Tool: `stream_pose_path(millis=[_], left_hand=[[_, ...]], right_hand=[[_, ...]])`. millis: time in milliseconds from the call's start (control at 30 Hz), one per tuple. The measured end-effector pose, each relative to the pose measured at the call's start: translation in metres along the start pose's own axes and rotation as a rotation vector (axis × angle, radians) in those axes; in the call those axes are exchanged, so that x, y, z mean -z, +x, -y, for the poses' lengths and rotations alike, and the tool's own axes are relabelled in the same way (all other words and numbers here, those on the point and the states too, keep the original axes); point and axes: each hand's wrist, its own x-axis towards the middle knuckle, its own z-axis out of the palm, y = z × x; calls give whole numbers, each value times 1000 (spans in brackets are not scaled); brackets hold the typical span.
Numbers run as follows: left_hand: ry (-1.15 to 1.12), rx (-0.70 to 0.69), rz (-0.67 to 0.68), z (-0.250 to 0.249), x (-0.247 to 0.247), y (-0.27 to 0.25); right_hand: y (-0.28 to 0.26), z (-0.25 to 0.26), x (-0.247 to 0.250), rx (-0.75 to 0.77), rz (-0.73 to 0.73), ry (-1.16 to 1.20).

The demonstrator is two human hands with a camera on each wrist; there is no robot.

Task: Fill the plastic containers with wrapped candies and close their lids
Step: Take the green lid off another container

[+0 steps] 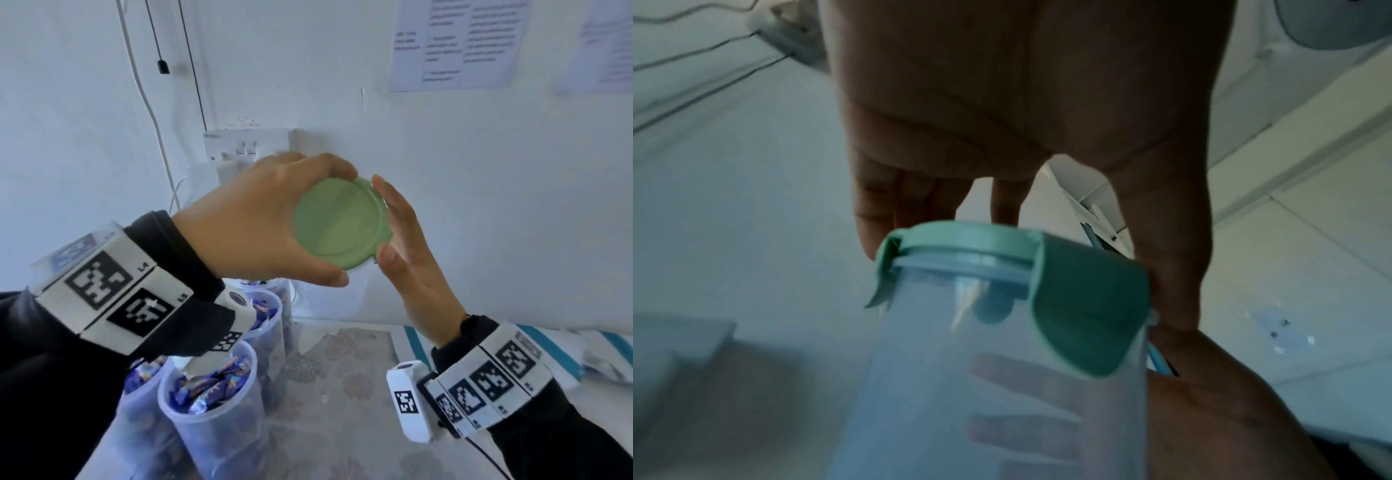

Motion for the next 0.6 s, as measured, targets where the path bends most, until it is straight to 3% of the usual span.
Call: stream_pose_path(millis=[167, 333, 500, 600], left_hand=[[-344, 136, 80, -40, -44, 2], [-513, 228, 156, -62, -96, -7], [-770, 482, 39, -77, -144, -23], [-742, 543, -15, -79, -168, -35]], right_hand=[[-44, 8, 37, -11, -6, 132], [-93, -8, 61, -112, -63, 206], [-140, -27, 71, -227, -66, 309], [-158, -33, 75, -328, -49, 397]])
